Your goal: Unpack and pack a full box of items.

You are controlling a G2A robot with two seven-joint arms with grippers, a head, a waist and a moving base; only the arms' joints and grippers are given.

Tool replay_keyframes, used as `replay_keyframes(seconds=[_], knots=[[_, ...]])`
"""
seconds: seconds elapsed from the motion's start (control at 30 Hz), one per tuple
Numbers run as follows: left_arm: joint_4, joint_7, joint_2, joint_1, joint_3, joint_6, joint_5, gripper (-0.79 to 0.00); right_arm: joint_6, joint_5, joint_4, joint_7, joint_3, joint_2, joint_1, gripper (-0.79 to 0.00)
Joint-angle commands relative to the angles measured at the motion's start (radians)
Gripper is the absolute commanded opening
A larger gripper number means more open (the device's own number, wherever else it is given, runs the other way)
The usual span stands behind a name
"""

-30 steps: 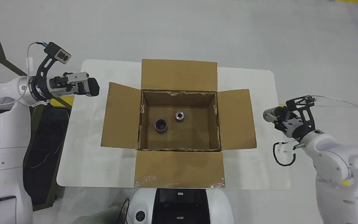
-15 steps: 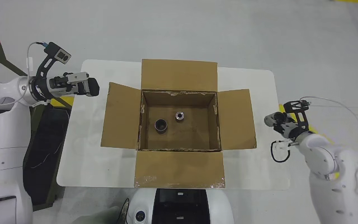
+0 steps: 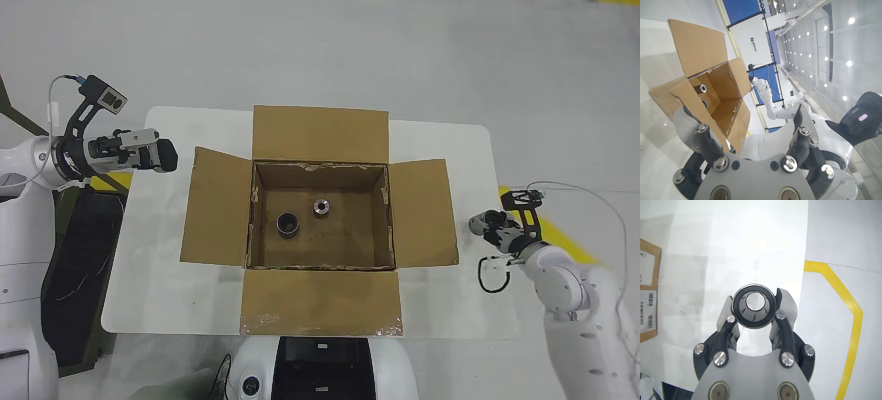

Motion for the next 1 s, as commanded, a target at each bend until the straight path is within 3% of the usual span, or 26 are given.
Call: replay_keyframes(seconds=[0.0, 0.57, 0.6, 0.63, 0.67, 0.73, 0.83, 0.97], knots=[[0.0, 0.0, 0.0, 0.0, 0.0, 0.0, 0.0, 0.0, 0.004, -0.002, 0.012, -0.005, -0.004, 0.0, 0.002, -0.785], [0.0, 0.0, 0.0, 0.0, 0.0, 0.0, 0.0, 0.0, 0.024, 0.0, 0.075, -0.037, -0.039, 0.002, 0.015, -0.785], [0.0, 0.0, 0.0, 0.0, 0.0, 0.0, 0.0, 0.0, 0.024, 0.001, 0.076, -0.037, -0.039, 0.002, 0.015, -0.622], [0.0, 0.0, 0.0, 0.0, 0.0, 0.0, 0.0, 0.0, 0.024, 0.003, 0.078, -0.037, -0.04, 0.002, 0.014, -0.511], [0.0, 0.0, 0.0, 0.0, 0.0, 0.0, 0.0, 0.0, 0.024, 0.004, 0.078, -0.038, -0.041, 0.003, 0.014, -0.468], [0.0, 0.0, 0.0, 0.0, 0.0, 0.0, 0.0, 0.0, 0.026, 0.007, 0.079, -0.037, -0.043, 0.003, 0.013, -0.296], [0.0, 0.0, 0.0, 0.0, 0.0, 0.0, 0.0, 0.0, 0.026, 0.01, 0.077, -0.038, -0.045, 0.004, 0.011, -0.123], [0.0, 0.0, 0.0, 0.0, 0.0, 0.0, 0.0, 0.0, 0.03, 0.016, 0.068, -0.037, -0.043, 0.005, 0.007, -0.006]])
